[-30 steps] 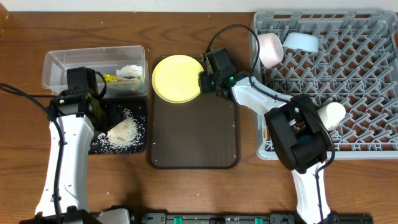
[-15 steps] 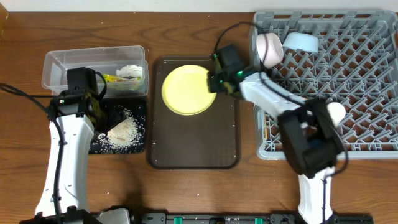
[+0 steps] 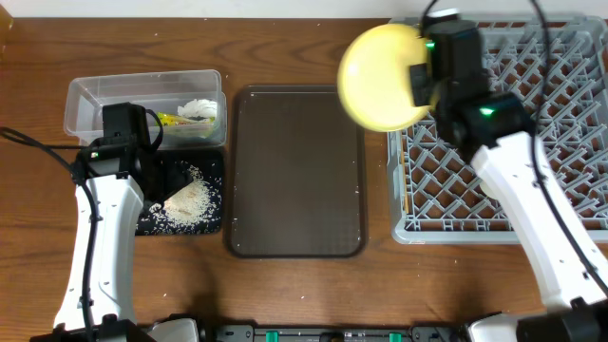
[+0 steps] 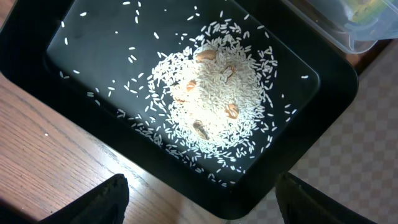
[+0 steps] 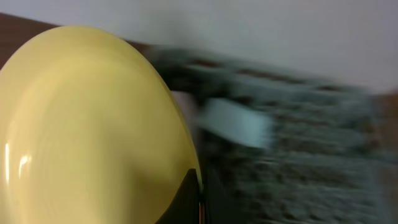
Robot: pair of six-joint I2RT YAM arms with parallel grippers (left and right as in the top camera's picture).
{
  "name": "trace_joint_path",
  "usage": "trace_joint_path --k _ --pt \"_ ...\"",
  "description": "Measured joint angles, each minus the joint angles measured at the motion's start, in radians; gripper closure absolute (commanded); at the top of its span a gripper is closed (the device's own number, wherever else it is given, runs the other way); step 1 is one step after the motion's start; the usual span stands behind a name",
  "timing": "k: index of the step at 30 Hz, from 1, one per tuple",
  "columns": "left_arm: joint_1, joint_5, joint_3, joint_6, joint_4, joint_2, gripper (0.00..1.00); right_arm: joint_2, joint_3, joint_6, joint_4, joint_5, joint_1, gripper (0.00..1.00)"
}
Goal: Sort waste into correct bins and load items into the dishwasher rack
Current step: 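Lift yellow plate with right gripper and stand it upright in rack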
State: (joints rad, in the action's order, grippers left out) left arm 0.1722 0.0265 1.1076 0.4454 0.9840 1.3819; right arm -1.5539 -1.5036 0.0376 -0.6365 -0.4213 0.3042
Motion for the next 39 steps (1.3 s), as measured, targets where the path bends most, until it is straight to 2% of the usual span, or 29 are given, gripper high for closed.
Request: trace_joint_path --k 4,10,27,28,31,34,39 --pt "0.000 0.000 0.000 0.000 0.000 0.000 0.22 0.005 0.000 0.134 -0.058 -0.174 -0.045 0.99" --pt "0.000 0.000 0.000 0.000 0.000 0.000 0.22 -0.013 0.000 0.233 -0.171 -0.303 -0.064 0.99" --pt "0.000 0.000 0.000 0.000 0.000 0.000 0.22 -0.130 0.001 0.255 -0.236 -0.341 -0.064 0.98" --pt "0.000 0.000 0.000 0.000 0.000 0.000 0.22 -0.131 0.001 0.241 -0.237 -0.310 -0.064 0.91" --pt "0.000 0.000 0.000 0.000 0.000 0.000 0.22 -0.131 0.001 0.191 -0.248 -0.201 -0.064 0.63" --pt "0.000 0.000 0.000 0.000 0.000 0.000 0.22 -0.131 0.001 0.142 -0.264 -0.082 -0.064 0.54" --pt "0.000 0.000 0.000 0.000 0.000 0.000 0.22 -0.128 0.001 0.052 -0.264 0.008 -0.070 0.50"
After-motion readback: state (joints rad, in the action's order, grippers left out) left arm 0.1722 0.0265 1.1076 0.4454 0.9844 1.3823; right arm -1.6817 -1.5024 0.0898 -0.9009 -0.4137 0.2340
